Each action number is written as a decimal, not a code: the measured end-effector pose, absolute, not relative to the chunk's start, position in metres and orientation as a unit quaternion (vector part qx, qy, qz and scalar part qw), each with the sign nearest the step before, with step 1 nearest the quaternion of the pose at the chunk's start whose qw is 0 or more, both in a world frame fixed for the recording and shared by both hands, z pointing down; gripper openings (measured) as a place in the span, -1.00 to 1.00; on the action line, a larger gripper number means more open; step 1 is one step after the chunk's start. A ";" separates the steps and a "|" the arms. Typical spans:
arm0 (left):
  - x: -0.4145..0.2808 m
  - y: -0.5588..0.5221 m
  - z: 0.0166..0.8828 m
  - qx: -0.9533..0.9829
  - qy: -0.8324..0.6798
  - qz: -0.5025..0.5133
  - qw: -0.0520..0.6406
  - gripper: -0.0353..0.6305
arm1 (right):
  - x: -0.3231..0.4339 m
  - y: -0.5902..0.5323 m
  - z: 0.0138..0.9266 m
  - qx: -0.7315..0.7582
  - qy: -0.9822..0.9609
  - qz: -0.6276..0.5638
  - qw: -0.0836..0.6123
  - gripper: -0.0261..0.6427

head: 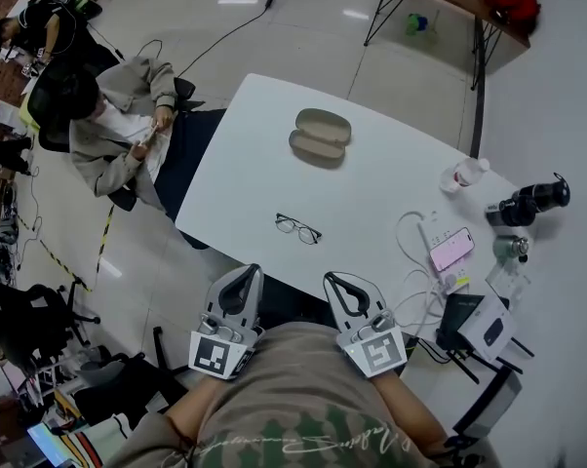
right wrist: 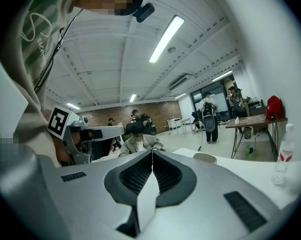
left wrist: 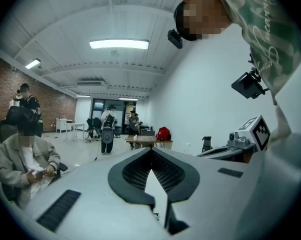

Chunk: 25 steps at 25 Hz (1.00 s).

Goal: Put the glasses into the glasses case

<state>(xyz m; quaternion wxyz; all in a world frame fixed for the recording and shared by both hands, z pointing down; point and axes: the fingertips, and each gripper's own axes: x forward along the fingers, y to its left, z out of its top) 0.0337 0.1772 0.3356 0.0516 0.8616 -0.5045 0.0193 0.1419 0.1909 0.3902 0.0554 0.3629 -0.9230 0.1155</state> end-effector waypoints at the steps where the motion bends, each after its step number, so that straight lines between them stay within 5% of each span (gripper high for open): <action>1: 0.035 0.177 0.336 0.863 -0.502 0.021 0.052 -0.88 | 0.142 0.193 0.391 0.363 -0.922 0.117 0.057 -0.89; 25: 0.011 0.144 0.339 0.868 -0.495 -0.012 0.036 -0.88 | 0.120 0.171 0.420 0.364 -0.910 0.142 0.142 -0.89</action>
